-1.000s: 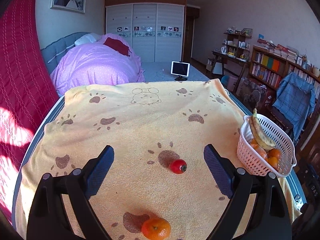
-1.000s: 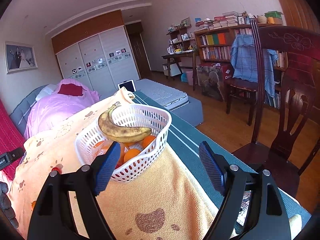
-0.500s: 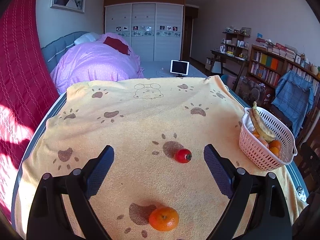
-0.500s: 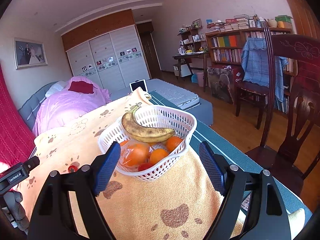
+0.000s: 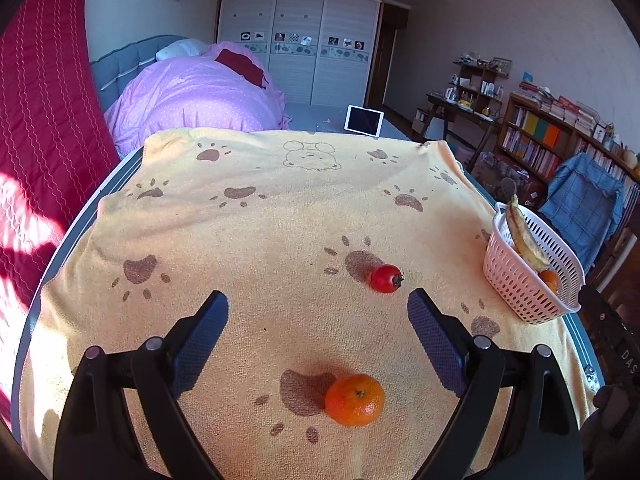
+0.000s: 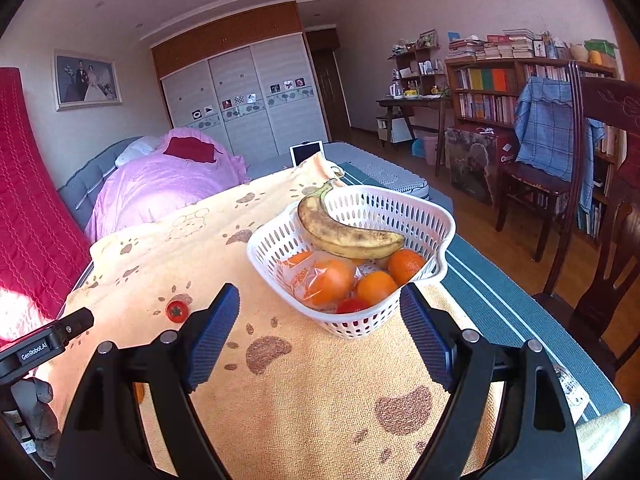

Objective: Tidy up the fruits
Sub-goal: 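Close the left tool on the orange while the right tool approaches the red tomato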

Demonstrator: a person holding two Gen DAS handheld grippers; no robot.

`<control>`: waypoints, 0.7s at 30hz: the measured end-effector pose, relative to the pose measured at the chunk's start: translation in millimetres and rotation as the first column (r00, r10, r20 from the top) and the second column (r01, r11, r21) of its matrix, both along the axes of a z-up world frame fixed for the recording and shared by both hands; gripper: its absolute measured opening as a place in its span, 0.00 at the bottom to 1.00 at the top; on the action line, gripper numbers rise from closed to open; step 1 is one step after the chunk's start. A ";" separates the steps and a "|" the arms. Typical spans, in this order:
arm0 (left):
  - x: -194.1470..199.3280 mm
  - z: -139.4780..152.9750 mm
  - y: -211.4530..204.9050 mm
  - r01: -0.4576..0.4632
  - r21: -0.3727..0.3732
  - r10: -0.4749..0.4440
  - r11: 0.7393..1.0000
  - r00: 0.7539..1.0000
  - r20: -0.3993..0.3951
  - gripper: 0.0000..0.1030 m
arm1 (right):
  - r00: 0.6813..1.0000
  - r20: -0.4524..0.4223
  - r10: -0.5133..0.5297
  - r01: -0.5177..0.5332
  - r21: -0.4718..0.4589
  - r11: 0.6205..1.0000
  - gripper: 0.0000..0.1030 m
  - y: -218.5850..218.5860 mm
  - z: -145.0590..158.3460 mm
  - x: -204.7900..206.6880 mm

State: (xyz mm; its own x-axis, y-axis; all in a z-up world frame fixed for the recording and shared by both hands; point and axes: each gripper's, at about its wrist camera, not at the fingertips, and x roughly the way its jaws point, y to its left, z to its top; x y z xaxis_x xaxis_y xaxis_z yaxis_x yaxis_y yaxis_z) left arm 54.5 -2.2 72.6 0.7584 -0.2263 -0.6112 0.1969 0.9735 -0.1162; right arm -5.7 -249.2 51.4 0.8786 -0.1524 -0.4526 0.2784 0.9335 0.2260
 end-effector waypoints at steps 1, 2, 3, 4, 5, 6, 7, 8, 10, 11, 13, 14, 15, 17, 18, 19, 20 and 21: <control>-2.6 -2.4 0.9 0.005 0.002 -0.005 1.000 1.000 -0.007 0.88 | 1.000 -0.005 0.012 -0.012 -0.002 1.000 0.81 3.0 -0.9 1.2; -5.1 -5.0 1.1 0.013 0.005 -0.013 1.000 1.000 -0.015 0.88 | 1.000 -0.011 0.025 -0.025 -0.005 1.000 0.81 6.3 -2.3 2.5; -7.5 -7.7 0.8 0.021 0.010 -0.020 1.000 1.000 -0.022 0.88 | 0.999 -0.017 0.039 -0.039 -0.009 0.999 0.81 9.0 -3.1 3.7; -9.7 -11.2 0.5 0.031 0.016 -0.031 0.999 0.999 -0.030 0.88 | 0.998 -0.023 0.055 -0.055 -0.012 0.998 0.81 12.4 -4.3 4.7; -11.2 -14.6 -0.4 0.043 0.023 -0.042 0.999 0.998 -0.037 0.88 | 0.997 -0.030 0.071 -0.071 -0.015 0.997 0.81 15.6 -5.2 5.8; -13.1 -17.6 -1.7 0.054 0.030 -0.053 0.998 0.998 -0.043 0.88 | 0.995 -0.037 0.089 -0.090 -0.018 0.996 0.81 19.1 -5.4 7.0; -15.0 -21.6 -3.3 0.064 0.039 -0.062 0.997 0.997 -0.049 0.88 | 0.993 -0.046 0.108 -0.109 -0.022 0.994 0.81 23.5 -6.6 8.6; -15.8 -25.1 -4.6 0.071 0.047 -0.068 0.996 0.996 -0.057 0.88 | 0.991 -0.053 0.126 -0.127 -0.025 0.992 0.81 28.3 -7.6 10.3; -15.2 -31.8 -6.6 0.084 0.053 -0.080 0.995 0.994 -0.076 0.88 | 0.986 -0.068 0.156 -0.158 -0.031 0.987 0.81 34.0 -9.3 11.4; -14.7 -34.5 -7.0 0.090 0.055 -0.085 0.994 0.993 -0.086 0.88 | 0.983 -0.073 0.167 -0.170 -0.037 0.985 0.81 37.2 -10.0 12.1; -14.9 -38.3 -9.5 0.105 0.057 -0.099 0.993 0.990 -0.099 0.88 | 0.979 -0.083 0.185 -0.189 -0.044 0.981 0.81 41.7 -10.6 13.8; -15.1 -39.6 -10.5 0.113 0.057 -0.107 0.992 0.989 -0.104 0.88 | 0.978 -0.087 0.191 -0.195 -0.046 0.980 0.81 43.6 -11.0 14.5; -15.5 -40.7 -11.4 0.121 0.056 -0.114 0.991 0.988 -0.107 0.87 | 0.977 -0.090 0.195 -0.199 -0.047 0.979 0.81 44.9 -11.6 15.3; -16.0 -43.2 -14.1 0.141 0.053 -0.134 0.989 0.984 -0.118 0.76 | 0.975 -0.098 0.201 -0.206 -0.045 0.977 0.81 46.4 -13.1 17.2; -15.6 -45.4 -15.4 0.151 0.052 -0.143 0.987 0.981 -0.128 0.73 | 0.974 -0.101 0.203 -0.208 -0.041 0.977 0.81 46.4 -13.7 17.7; -15.1 -47.6 -16.3 0.157 0.051 -0.149 0.986 0.979 -0.137 0.69 | 0.973 -0.104 0.204 -0.209 -0.038 0.977 0.81 45.3 -14.1 17.4; -14.4 -49.8 -17.0 0.163 0.048 -0.155 0.985 0.977 -0.147 0.64 | 0.973 -0.106 0.205 -0.210 -0.037 0.977 0.81 45.8 -14.8 17.9; -13.6 -51.6 -17.7 0.168 0.044 -0.159 0.985 0.975 -0.157 0.61 | 0.973 -0.108 0.206 -0.211 -0.036 0.977 0.81 46.3 -15.3 18.4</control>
